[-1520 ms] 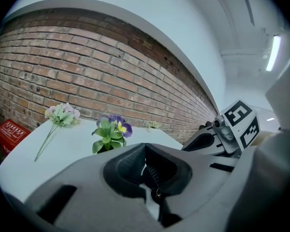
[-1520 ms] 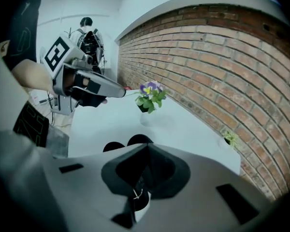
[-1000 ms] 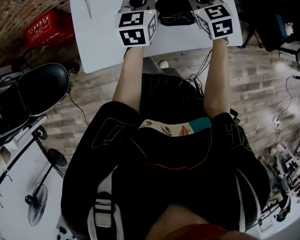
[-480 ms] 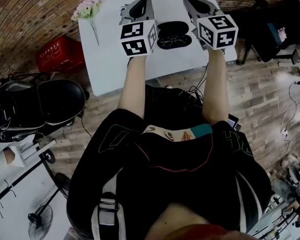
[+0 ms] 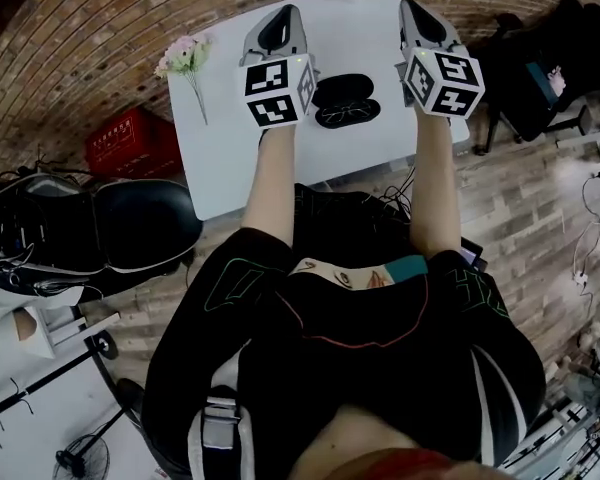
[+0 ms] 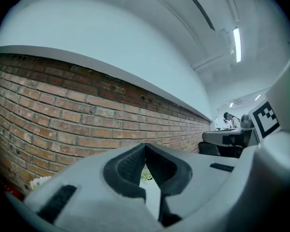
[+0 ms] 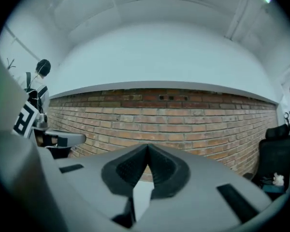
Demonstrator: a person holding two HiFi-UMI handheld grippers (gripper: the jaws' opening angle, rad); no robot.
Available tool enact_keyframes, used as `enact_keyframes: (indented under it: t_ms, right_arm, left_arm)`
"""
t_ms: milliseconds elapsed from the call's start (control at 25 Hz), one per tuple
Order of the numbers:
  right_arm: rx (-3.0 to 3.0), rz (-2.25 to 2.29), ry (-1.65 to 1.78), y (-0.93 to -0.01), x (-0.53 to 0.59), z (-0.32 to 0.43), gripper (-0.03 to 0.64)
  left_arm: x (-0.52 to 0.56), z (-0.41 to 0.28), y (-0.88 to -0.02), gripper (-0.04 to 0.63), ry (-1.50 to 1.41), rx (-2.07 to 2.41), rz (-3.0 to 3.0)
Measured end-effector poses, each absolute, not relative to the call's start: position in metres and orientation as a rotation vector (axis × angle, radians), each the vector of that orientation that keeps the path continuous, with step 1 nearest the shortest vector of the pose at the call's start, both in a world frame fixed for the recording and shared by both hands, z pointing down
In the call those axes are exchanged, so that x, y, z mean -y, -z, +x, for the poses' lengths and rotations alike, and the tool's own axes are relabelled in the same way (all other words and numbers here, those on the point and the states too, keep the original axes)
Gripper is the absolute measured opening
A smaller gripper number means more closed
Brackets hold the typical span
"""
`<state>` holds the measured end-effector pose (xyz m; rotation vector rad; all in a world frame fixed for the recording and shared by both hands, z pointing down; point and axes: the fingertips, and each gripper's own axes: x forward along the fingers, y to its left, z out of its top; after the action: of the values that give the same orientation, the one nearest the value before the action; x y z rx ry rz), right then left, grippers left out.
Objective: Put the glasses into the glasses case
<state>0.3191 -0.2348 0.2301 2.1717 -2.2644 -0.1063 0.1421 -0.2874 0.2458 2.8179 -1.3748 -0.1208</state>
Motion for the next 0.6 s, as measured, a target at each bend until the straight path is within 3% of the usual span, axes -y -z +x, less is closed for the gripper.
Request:
enact_keyframes:
  t_ms: [600]
  right_arm:
    - [2.261,2.166,0.13,-0.229,0.225,0.327,0.006]
  left_arm:
    - [0.284,0.142,-0.252,-0.002,0.113,1.427,2.792]
